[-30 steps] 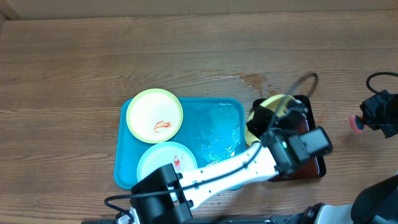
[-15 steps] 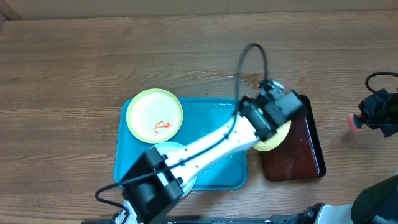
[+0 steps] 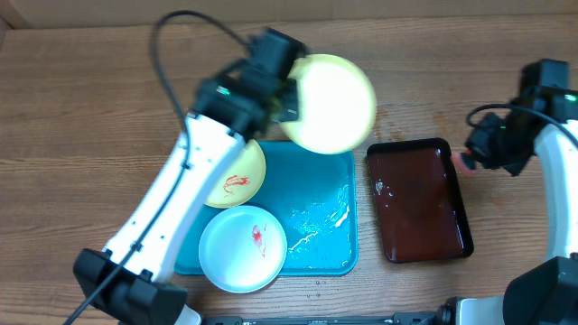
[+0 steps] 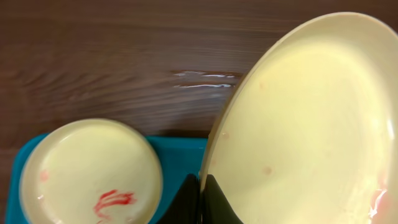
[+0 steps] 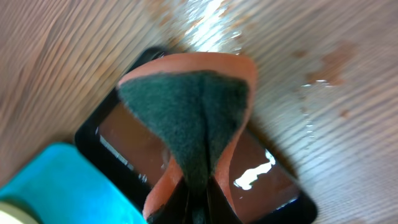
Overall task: Clean dirty plates on tray and stack at the side
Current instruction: 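Swing the plate left and set it on the table beside the teal tray, then move the left gripper to the rim of the second yellow plate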
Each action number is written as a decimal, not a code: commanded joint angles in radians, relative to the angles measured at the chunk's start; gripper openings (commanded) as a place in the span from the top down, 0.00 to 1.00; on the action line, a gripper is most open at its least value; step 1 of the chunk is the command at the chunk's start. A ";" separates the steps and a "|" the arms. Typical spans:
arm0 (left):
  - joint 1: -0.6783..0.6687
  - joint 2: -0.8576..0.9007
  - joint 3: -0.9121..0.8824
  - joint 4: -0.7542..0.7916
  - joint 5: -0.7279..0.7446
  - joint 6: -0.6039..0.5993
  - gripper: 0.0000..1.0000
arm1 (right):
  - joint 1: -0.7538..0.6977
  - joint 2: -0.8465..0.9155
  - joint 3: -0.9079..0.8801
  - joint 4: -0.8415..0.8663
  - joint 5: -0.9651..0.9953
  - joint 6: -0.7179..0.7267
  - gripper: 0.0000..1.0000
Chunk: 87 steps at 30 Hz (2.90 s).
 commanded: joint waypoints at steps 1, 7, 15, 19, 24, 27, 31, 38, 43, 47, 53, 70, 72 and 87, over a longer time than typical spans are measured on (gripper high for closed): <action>0.139 0.000 0.014 -0.044 0.051 -0.039 0.95 | 0.106 -0.017 0.036 0.001 0.005 -0.011 0.96; 0.381 0.000 0.014 -0.129 0.080 -0.057 0.95 | 0.251 -0.017 0.036 -0.010 0.018 -0.003 0.96; 0.751 0.000 -0.127 -0.072 0.216 0.015 0.95 | 0.307 -0.017 0.033 -0.051 0.039 -0.008 0.96; 0.848 0.000 -0.279 0.018 0.216 0.015 0.95 | 0.307 -0.017 0.033 -0.067 0.039 -0.030 0.96; 0.930 0.000 -0.477 0.171 0.219 0.019 0.96 | 0.307 -0.017 0.033 -0.077 0.039 -0.053 0.96; 0.985 0.000 -0.569 0.246 0.219 0.014 0.96 | 0.307 -0.017 0.033 -0.085 0.039 -0.052 0.96; 1.078 0.000 -0.639 0.305 0.215 0.000 0.95 | 0.307 -0.017 0.033 -0.093 0.039 -0.053 0.96; 1.224 0.000 -0.687 0.356 0.245 -0.024 0.96 | 0.307 -0.017 0.033 -0.100 0.039 -0.052 0.96; 1.223 0.000 -0.690 0.373 0.264 -0.015 0.96 | 0.307 -0.017 0.033 -0.101 0.039 -0.052 0.96; 1.182 0.001 -0.690 0.380 0.249 0.006 0.92 | 0.307 -0.017 0.033 -0.100 0.039 -0.052 0.96; 1.166 0.035 -0.690 0.380 0.210 0.003 0.96 | 0.307 -0.017 0.033 -0.105 0.039 -0.053 0.96; 1.160 0.027 -0.668 0.341 0.220 0.007 0.23 | 0.307 -0.017 0.033 -0.100 0.040 -0.056 0.96; 1.154 0.000 -0.660 0.333 0.219 0.013 0.25 | 0.307 -0.017 0.033 -0.098 0.048 -0.055 0.96; 0.769 -0.391 -0.637 0.239 0.219 0.183 0.21 | 0.306 -0.016 -0.182 -0.023 0.108 -0.077 0.96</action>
